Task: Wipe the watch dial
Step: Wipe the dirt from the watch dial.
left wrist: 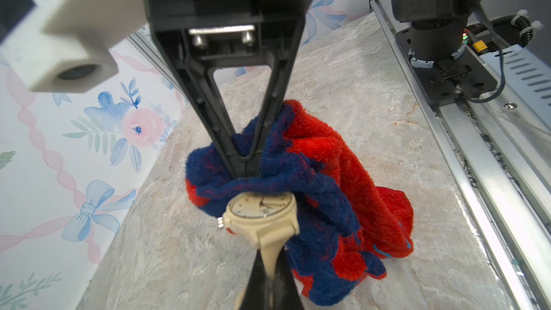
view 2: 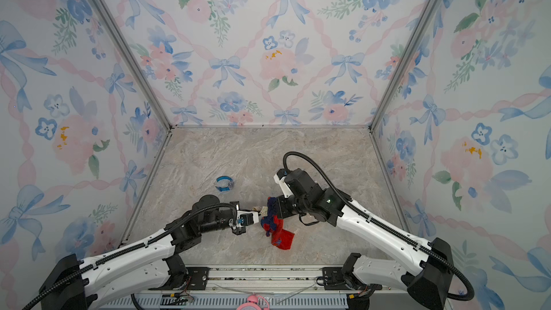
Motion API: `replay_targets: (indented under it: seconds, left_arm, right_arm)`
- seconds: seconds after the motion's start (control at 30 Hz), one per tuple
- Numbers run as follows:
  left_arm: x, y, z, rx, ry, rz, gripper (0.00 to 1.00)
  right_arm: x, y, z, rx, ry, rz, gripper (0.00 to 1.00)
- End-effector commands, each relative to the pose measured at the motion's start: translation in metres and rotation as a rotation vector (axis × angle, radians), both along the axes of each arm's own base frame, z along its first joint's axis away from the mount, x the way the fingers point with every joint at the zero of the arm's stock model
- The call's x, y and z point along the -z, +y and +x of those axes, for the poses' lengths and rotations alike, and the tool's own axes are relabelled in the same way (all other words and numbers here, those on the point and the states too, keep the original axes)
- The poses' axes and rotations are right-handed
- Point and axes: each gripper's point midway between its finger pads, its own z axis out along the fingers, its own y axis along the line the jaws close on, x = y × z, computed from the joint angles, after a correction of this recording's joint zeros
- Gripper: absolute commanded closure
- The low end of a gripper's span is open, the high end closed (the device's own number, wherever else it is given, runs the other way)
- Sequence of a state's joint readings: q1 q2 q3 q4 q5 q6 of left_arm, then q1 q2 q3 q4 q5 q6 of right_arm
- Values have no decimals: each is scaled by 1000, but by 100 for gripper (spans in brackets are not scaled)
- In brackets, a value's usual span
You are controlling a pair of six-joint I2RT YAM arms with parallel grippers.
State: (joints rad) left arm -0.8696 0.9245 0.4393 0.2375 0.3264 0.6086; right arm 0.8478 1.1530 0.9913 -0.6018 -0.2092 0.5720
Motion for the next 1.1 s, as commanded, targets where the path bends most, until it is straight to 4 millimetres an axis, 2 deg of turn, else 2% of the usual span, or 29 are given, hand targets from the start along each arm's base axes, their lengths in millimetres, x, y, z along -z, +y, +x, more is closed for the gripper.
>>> replay_targets:
  seconds: [0.0,0.1,0.3,0.47,0.63,0.77,0.93,1.07]
  left_arm:
    - [-18,-3,-2,14,-31,-46,100]
    - [-17,-3,-2,11,-29,-44,100]
    - [-13,-4,-2,18,-21,-34,100]
    - [-12,-4,-2,18,-20,-32,100]
    - [-7,-7,-3,29,-8,-13,100]
    - [-5,-8,-3,35,0,-9,100]
    - [-10,-5,-3,20,-12,-22,100]
    - [-12,-4,-3,17,-15,-29,100]
  right_arm:
    - [-2,-17,2,39,-2,14,100]
    - [-14,-21,2,46,-22,43,100]
    - [-44,-3,-7,-18,-68,105,100]
    - [-49,12,-14,-67,-80,99,100]
    - [-48,24,-15,-83,-83,81,100]
    - [-37,33,-17,-103,-66,49,100]
    - [-14,29,-12,-89,-42,-2,100]
    - [4,12,-3,-32,-3,-13,100]
